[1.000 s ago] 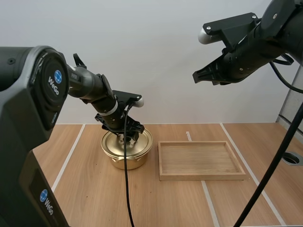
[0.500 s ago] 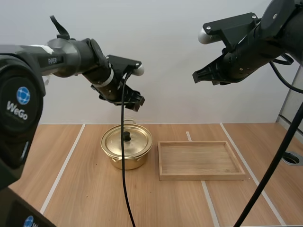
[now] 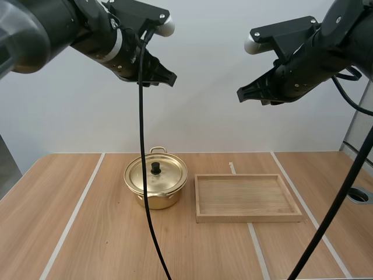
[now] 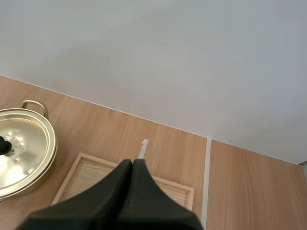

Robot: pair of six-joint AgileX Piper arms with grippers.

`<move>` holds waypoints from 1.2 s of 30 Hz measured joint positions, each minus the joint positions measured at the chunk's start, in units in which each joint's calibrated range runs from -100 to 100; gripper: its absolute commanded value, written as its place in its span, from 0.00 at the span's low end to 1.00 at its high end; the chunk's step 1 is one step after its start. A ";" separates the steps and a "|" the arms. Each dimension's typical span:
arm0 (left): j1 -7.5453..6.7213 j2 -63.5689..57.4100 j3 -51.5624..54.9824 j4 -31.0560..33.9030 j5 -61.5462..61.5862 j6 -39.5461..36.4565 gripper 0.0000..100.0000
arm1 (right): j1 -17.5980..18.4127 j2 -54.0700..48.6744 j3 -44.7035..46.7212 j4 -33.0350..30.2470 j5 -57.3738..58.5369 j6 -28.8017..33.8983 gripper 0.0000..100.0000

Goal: Open the pot, put the grape inside, and close it

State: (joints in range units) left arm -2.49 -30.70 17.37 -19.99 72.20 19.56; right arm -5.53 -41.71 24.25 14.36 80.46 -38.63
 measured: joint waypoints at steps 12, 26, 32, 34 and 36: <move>0.00 -12.70 0.00 0.00 3.40 0.00 0.00 | 0.00 0.00 0.00 9.82 2.46 1.07 0.00; 0.00 -26.92 0.98 7.20 2.55 -15.21 0.00 | 0.00 -5.26 1.33 23.24 5.22 1.20 0.00; 0.00 -34.24 7.69 14.66 -0.08 -22.52 0.00 | 0.00 -13.87 8.04 23.63 0.51 -0.85 0.00; 0.00 -36.21 10.46 15.22 -0.27 -23.71 0.00 | 0.00 -16.96 11.18 23.63 -1.61 -1.05 0.00; 0.00 -38.31 13.46 15.60 -0.27 -24.56 0.00 | 0.00 -19.49 14.03 23.63 -3.10 -1.26 0.00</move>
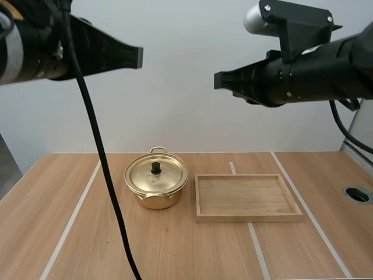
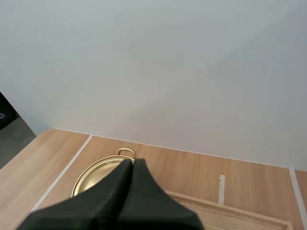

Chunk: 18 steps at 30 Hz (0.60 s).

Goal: Open the pot, put the grape inside, and close it

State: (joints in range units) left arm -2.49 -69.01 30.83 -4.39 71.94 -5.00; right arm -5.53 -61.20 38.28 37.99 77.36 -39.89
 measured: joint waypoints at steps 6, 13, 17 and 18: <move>0.00 -6.68 9.42 0.21 -0.34 -1.29 0.00 | 0.00 -6.90 7.95 0.10 -1.38 -0.25 0.00; 0.00 -15.78 22.96 1.38 -3.96 -1.73 0.00 | 0.00 -13.69 16.39 0.10 -0.79 -3.19 0.00; 0.00 -20.08 31.72 1.88 -8.62 -1.73 0.00 | 0.00 -17.55 20.39 0.10 -0.27 -5.20 0.00; 0.00 -20.81 33.50 2.35 -9.80 -1.73 0.00 | 0.00 -18.01 20.76 0.10 -0.27 -5.47 0.00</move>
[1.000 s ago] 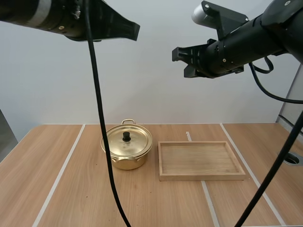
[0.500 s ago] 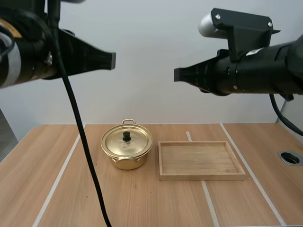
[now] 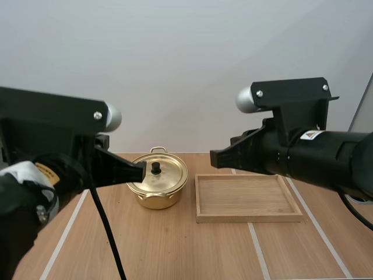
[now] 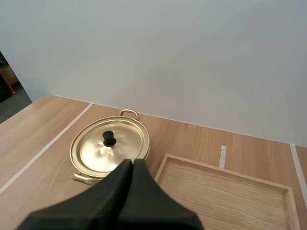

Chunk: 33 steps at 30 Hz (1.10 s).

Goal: Open the pot, put the grape inside, and close it

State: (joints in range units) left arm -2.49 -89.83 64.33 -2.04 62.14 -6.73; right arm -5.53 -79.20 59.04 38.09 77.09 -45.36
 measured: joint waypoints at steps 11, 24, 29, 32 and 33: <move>0.00 -4.90 23.67 8.75 -25.82 -1.26 0.00 | 0.00 -8.79 5.91 0.00 0.16 -4.03 0.00; 0.00 -5.54 35.29 9.07 -35.90 -9.30 0.00 | 0.00 -8.79 6.18 -0.36 0.16 -4.36 0.00; 0.36 -8.48 35.67 9.07 -35.15 -9.30 0.00 | 0.00 -8.79 6.18 -0.45 0.16 -4.36 0.00; 0.94 -9.73 35.67 9.07 -35.15 -9.49 0.00 | 0.00 -8.79 6.18 -0.57 0.16 -4.36 0.00; 1.14 -9.77 35.67 9.07 -35.15 -9.49 0.00 | 0.00 -8.79 6.18 -0.57 0.16 -4.36 0.00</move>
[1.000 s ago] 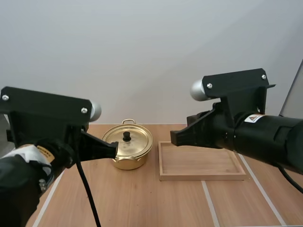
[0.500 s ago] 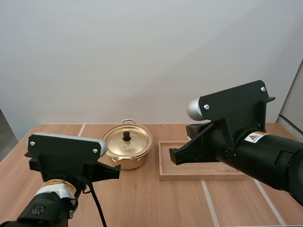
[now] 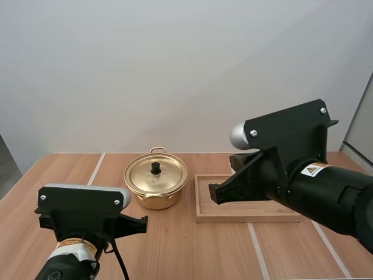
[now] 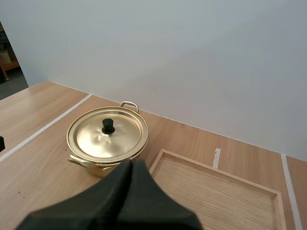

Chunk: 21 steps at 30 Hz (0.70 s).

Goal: Open the pot, put the grape inside, and close it

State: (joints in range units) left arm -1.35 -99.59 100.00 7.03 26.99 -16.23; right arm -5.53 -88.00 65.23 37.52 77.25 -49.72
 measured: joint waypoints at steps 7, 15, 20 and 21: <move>2.22 0.00 0.00 0.00 0.00 0.00 0.00 | 0.00 0.00 0.00 -0.23 0.00 0.00 0.00; 3.26 0.00 0.00 0.00 3.28 0.00 0.00 | 0.00 0.00 0.00 -0.23 0.00 0.00 0.00; 3.26 0.00 0.00 0.00 3.62 0.00 0.00 | 0.00 0.00 0.00 -0.23 -2.20 0.00 0.00; 3.26 0.00 0.00 0.00 3.62 0.00 0.00 | 0.00 0.00 0.00 -0.23 -3.98 -0.10 0.00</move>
State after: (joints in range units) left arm 1.91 -99.59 100.00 7.03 30.61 -16.23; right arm -5.53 -88.00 65.23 37.29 73.26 -49.82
